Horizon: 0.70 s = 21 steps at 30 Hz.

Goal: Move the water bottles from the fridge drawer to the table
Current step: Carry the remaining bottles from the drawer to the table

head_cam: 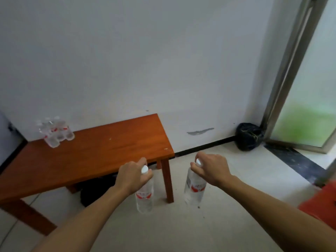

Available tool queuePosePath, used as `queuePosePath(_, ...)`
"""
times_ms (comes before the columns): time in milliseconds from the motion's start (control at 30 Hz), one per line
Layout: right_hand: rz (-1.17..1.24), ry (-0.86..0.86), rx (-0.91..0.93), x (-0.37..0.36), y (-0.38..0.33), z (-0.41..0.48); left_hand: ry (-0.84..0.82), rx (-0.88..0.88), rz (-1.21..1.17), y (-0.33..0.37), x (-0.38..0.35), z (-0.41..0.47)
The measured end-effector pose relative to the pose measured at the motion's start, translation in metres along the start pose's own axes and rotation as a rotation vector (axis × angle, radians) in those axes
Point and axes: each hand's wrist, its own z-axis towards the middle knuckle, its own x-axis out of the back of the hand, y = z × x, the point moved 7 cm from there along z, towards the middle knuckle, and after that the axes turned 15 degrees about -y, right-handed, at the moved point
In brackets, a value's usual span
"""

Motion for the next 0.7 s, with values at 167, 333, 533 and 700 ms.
queuePosePath(167,0.018,-0.073,0.147,-0.032,-0.073,0.094,-0.003,0.168,-0.045,-0.105,-0.002,0.002)
queuePosePath(333,0.028,-0.116,0.289,-0.062,-0.133,0.196,0.002,0.311,-0.042,-0.194,0.003,0.031)
queuePosePath(533,0.032,-0.164,0.447,-0.085,-0.211,0.316,0.049,0.487,-0.128,-0.298,0.022,0.054)
queuePosePath(700,0.012,-0.204,0.53,-0.105,-0.286,0.389,0.079,0.646,-0.172,-0.381,0.035,0.052)
